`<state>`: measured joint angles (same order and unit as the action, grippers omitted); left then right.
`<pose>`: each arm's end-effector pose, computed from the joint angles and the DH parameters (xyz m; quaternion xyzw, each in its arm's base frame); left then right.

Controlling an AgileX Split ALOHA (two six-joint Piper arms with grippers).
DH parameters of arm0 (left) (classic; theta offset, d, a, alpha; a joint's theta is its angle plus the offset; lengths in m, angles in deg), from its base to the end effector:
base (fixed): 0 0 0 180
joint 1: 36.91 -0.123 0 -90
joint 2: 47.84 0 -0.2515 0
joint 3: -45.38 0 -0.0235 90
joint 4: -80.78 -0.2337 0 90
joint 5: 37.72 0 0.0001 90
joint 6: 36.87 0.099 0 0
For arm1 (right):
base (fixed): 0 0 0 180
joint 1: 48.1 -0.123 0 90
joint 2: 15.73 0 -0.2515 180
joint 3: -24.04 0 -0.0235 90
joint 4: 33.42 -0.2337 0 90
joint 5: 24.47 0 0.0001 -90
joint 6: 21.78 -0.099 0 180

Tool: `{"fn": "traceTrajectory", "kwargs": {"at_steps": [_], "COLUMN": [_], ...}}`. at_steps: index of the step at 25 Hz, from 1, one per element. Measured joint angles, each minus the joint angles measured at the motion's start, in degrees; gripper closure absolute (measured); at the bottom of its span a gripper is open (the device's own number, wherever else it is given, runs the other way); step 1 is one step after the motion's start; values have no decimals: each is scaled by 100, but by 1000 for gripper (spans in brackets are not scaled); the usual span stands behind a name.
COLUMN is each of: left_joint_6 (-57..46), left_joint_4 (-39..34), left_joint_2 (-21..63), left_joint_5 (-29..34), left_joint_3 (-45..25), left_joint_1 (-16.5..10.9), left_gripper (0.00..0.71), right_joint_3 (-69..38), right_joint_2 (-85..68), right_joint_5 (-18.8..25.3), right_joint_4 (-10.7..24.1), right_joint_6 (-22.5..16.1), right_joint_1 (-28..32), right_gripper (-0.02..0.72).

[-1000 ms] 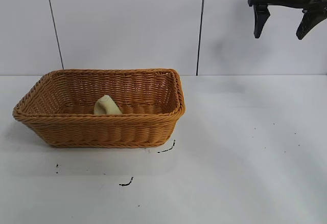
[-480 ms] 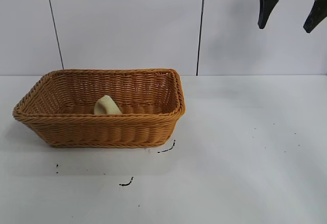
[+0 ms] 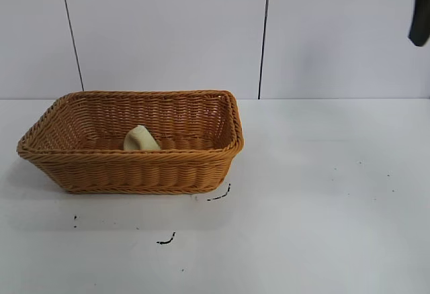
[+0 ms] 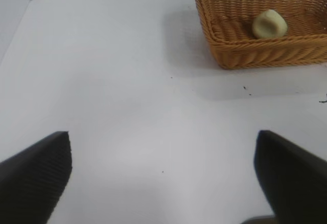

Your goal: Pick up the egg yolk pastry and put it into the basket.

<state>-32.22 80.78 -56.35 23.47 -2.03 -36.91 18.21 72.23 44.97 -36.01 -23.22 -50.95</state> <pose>0.0197 0.0000 0.2654 0.0346 0.8524 0.0212 0.5213 0.2537 0.0168 0.2876 -0.0074 0.9890 0.0275 0.1449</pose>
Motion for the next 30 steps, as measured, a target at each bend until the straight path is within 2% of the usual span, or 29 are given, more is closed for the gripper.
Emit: {"fn": "traceTrajectory", "kwargs": {"at_steps": [6, 11, 13, 16, 21, 30], "left_joint_6": [0, 0, 0, 0, 0, 0], "left_joint_4": [0, 0, 0, 0, 0, 0], "left_joint_2": [0, 0, 0, 0, 0, 0], "left_joint_5": [0, 0, 0, 0, 0, 0], "left_joint_3": [0, 0, 0, 0, 0, 0], "left_joint_1": [0, 0, 0, 0, 0, 0], "left_gripper": [14, 14, 14, 14, 14, 14], "right_joint_3": [-1784, -3015, -3245, -3971, -4200, -4217], "right_joint_2": [-1894, -3511, -3856, -5169, -6460, -7896], "right_joint_5": [-52, -709, -806, -1048, -1054, -1053], "right_joint_4": [0, 0, 0, -44, -44, -44], "right_joint_6": [216, 372, 386, 410, 410, 410], "right_joint_1": [0, 0, 0, 0, 0, 0], "right_gripper": [49, 50, 50, 50, 50, 50]}}
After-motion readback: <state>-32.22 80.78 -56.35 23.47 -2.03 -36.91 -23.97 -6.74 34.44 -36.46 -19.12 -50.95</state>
